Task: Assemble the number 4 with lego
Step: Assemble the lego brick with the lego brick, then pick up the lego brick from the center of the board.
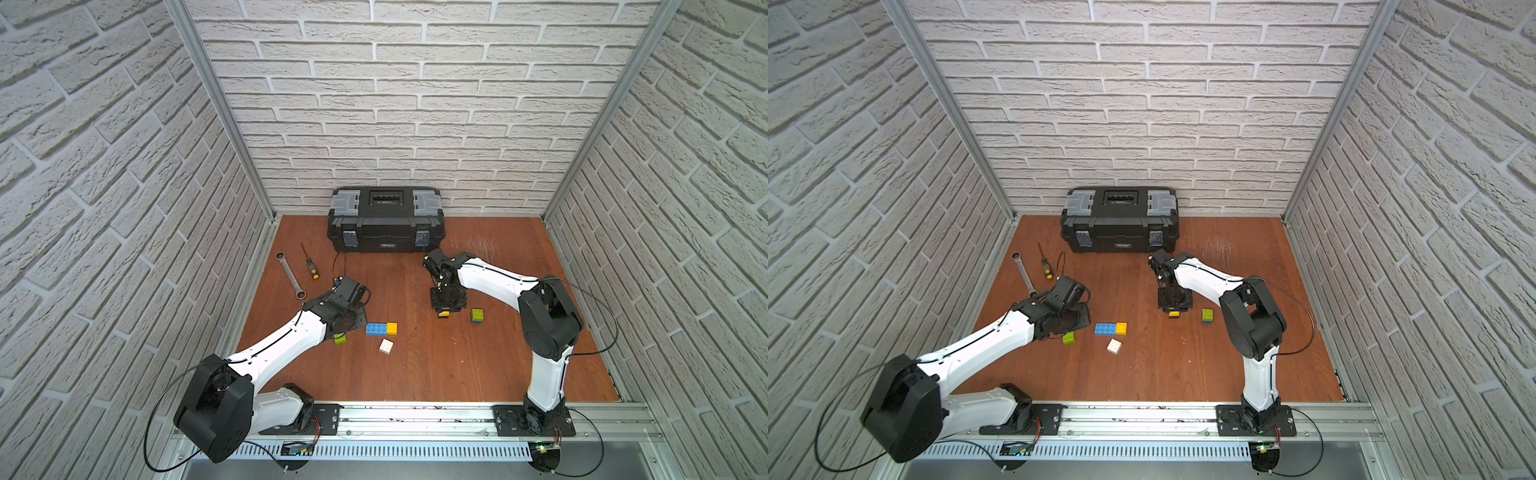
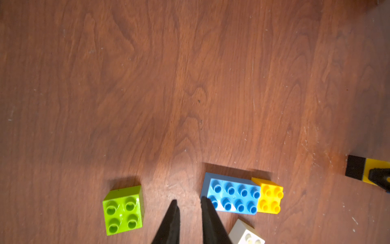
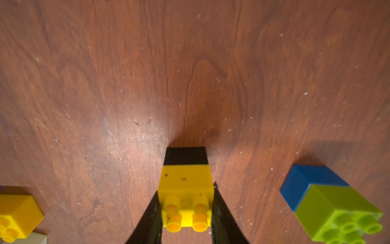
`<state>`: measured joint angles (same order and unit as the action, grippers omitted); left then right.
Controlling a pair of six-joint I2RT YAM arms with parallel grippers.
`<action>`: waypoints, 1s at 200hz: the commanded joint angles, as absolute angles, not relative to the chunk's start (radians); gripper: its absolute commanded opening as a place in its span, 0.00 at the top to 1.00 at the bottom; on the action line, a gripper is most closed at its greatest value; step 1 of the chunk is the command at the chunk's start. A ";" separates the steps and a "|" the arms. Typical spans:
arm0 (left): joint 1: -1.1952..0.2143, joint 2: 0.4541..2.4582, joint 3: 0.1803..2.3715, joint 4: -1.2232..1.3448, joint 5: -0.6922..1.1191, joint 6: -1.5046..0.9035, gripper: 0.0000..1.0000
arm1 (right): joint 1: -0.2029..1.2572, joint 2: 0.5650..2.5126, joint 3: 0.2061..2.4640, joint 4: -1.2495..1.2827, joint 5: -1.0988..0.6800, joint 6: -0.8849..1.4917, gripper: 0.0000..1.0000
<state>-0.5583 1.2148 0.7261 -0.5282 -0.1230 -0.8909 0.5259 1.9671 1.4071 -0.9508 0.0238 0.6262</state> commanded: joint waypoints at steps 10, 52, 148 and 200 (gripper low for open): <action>-0.540 1.168 0.698 -0.535 -0.129 -0.890 0.77 | 0.502 2.224 1.308 -0.866 0.065 0.614 0.98; -0.485 1.135 0.640 -0.566 -0.138 -0.932 0.79 | 0.507 2.059 1.278 -0.865 0.101 0.618 0.86; -0.295 1.063 0.554 -0.562 -0.097 -0.953 0.80 | 0.764 1.793 1.512 -1.083 0.229 0.562 0.44; -0.258 1.156 0.515 -0.482 -0.041 -0.952 0.89 | 0.937 1.813 1.528 -0.973 0.143 0.578 0.46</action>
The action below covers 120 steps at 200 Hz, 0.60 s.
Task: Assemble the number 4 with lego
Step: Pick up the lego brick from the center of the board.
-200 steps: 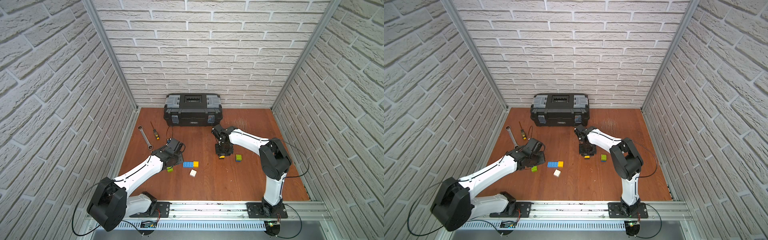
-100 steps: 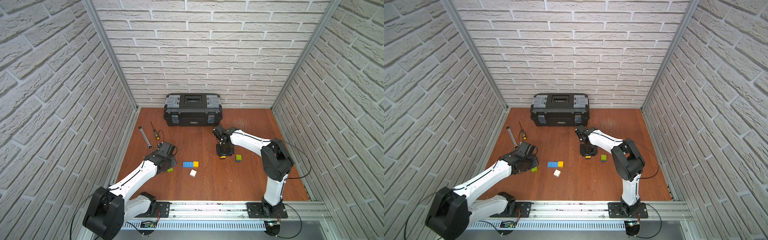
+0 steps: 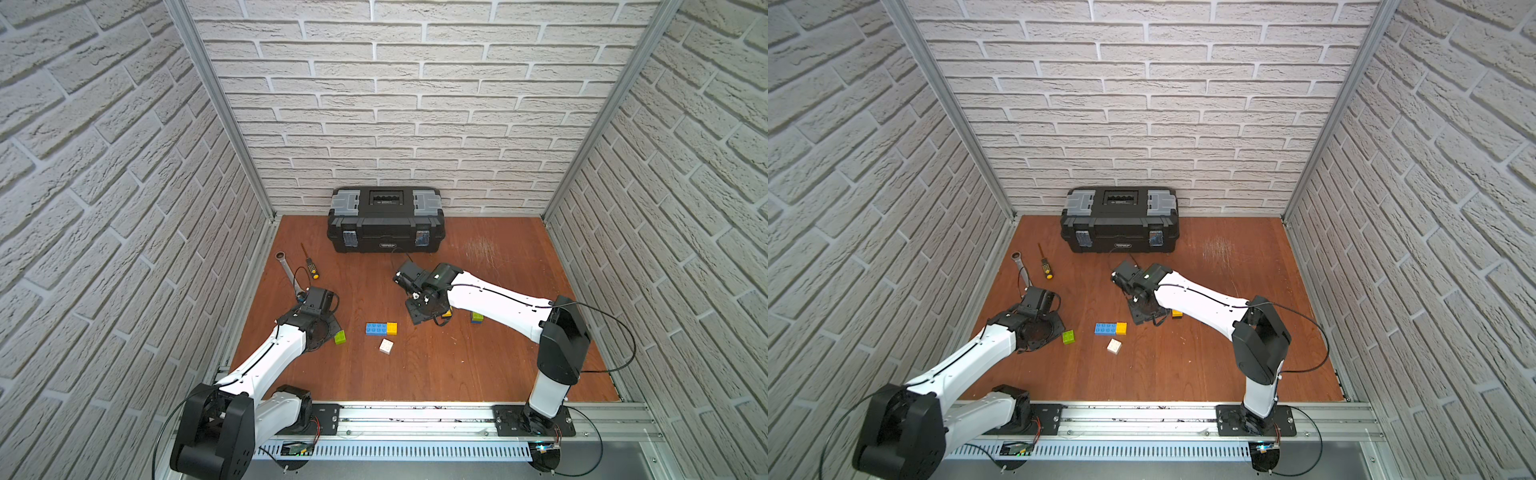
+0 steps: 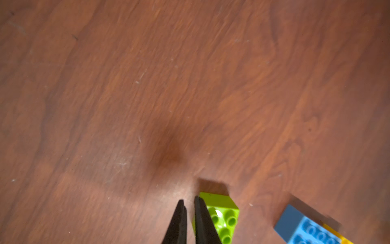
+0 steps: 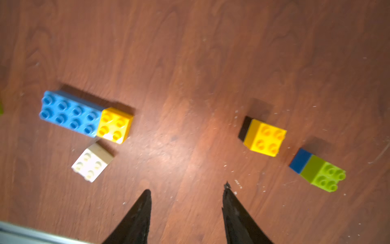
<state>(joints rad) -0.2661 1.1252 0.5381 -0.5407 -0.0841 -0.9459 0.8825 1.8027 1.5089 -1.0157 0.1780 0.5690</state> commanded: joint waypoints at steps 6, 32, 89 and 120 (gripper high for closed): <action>-0.257 1.162 0.512 -0.474 -0.029 -0.955 0.90 | 0.952 1.828 1.542 -0.971 0.137 0.581 0.46; -0.268 1.167 0.503 -0.458 0.006 -0.977 0.93 | 1.004 1.919 1.635 -0.979 0.112 0.595 0.45; -0.202 0.948 0.515 -0.674 -0.097 -1.084 0.83 | 1.080 2.135 1.868 -0.970 0.054 0.607 0.41; -0.085 0.777 0.671 -0.939 -0.311 -1.112 0.79 | 1.105 2.255 2.017 -0.975 0.024 0.606 0.38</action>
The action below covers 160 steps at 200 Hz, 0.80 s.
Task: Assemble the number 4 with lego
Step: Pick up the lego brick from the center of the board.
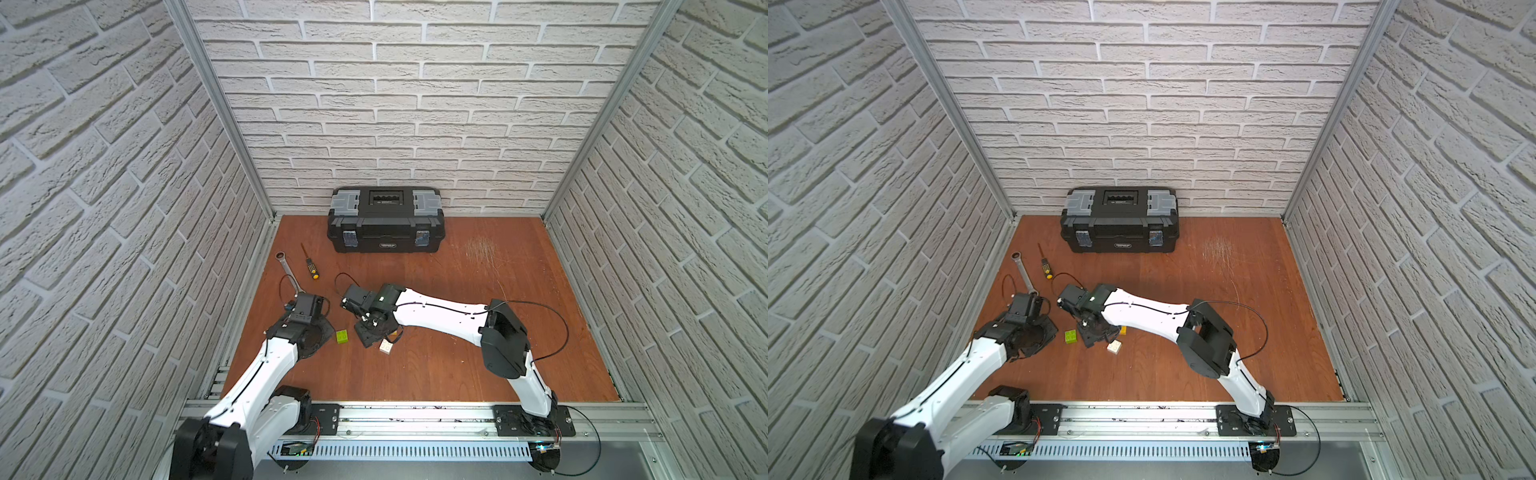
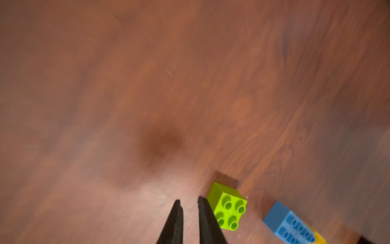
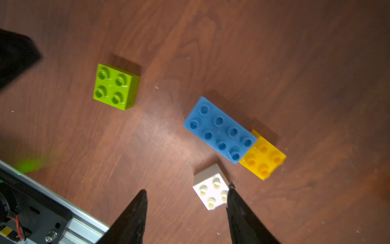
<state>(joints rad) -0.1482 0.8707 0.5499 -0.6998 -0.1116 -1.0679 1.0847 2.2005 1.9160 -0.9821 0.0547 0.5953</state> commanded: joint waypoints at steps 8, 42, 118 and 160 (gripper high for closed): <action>-0.070 0.760 0.712 -0.975 -0.345 -1.109 0.75 | 1.110 2.286 2.060 -0.984 0.023 0.604 0.38; -0.047 0.745 0.799 -1.042 -0.378 -1.120 0.72 | 1.121 2.413 2.218 -1.021 -0.002 0.588 0.39; -0.038 0.703 0.777 -1.033 -0.342 -1.085 0.71 | 1.121 2.588 2.391 -1.026 0.018 0.612 0.45; -0.034 0.692 0.744 -1.016 -0.310 -1.069 0.72 | 1.115 2.660 2.457 -1.053 0.040 0.615 0.49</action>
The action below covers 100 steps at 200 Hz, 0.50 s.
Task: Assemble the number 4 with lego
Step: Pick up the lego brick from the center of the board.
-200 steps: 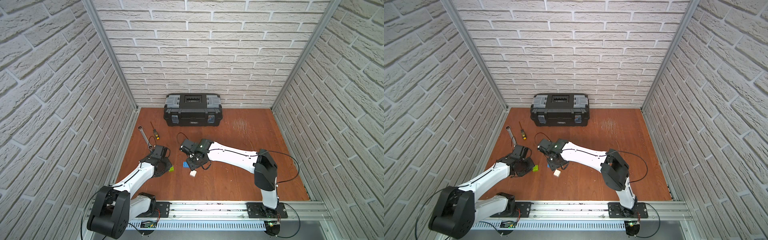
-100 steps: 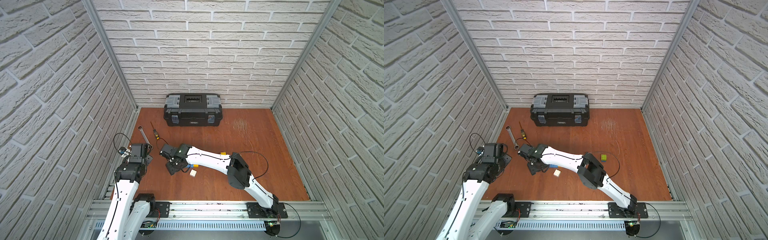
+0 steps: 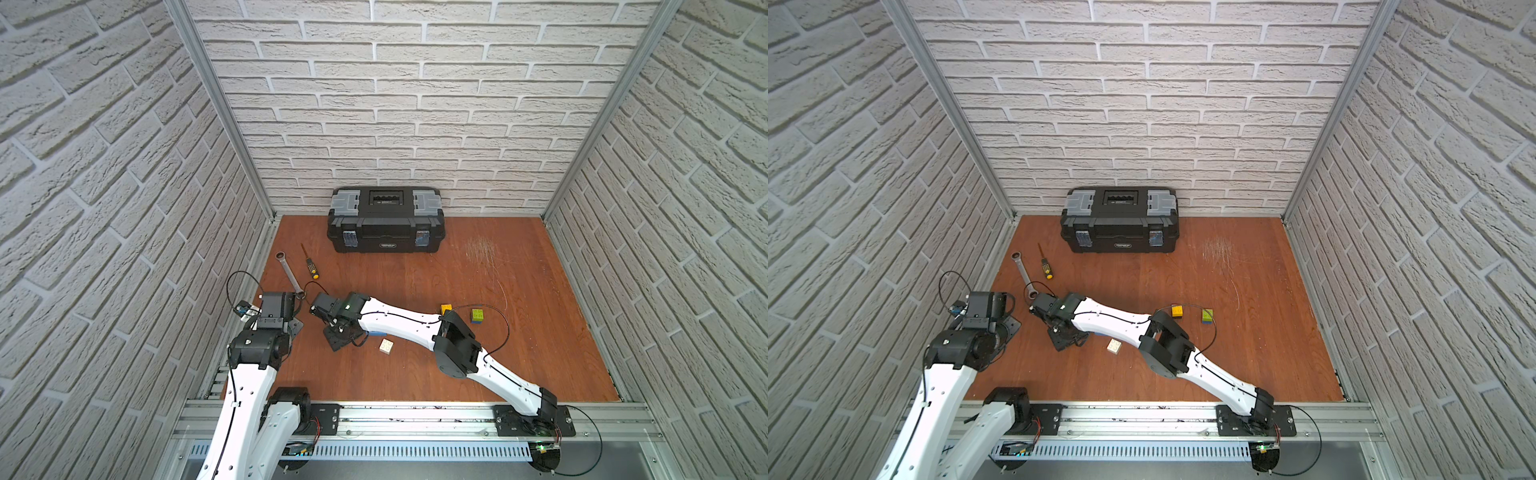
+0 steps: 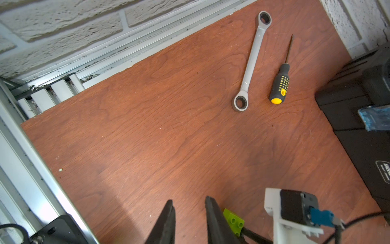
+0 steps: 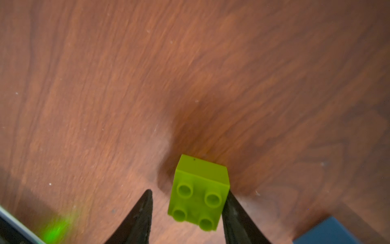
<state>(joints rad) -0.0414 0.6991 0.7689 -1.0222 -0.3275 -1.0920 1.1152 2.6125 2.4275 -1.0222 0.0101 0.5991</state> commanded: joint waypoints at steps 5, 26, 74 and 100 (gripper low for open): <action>-0.034 0.693 0.740 -1.012 -0.306 -1.069 0.73 | 1.115 2.664 2.460 -1.055 0.044 0.614 0.50; -0.034 0.691 0.727 -1.008 -0.293 -1.068 0.74 | 1.114 2.672 2.465 -1.063 0.064 0.614 0.56; -0.034 0.689 0.691 -0.994 -0.271 -1.062 0.75 | 1.111 2.638 2.464 -1.047 0.088 0.560 0.88; -0.034 0.676 0.653 -0.957 -0.231 -1.036 0.75 | 1.117 2.535 2.450 -1.058 0.089 0.499 0.97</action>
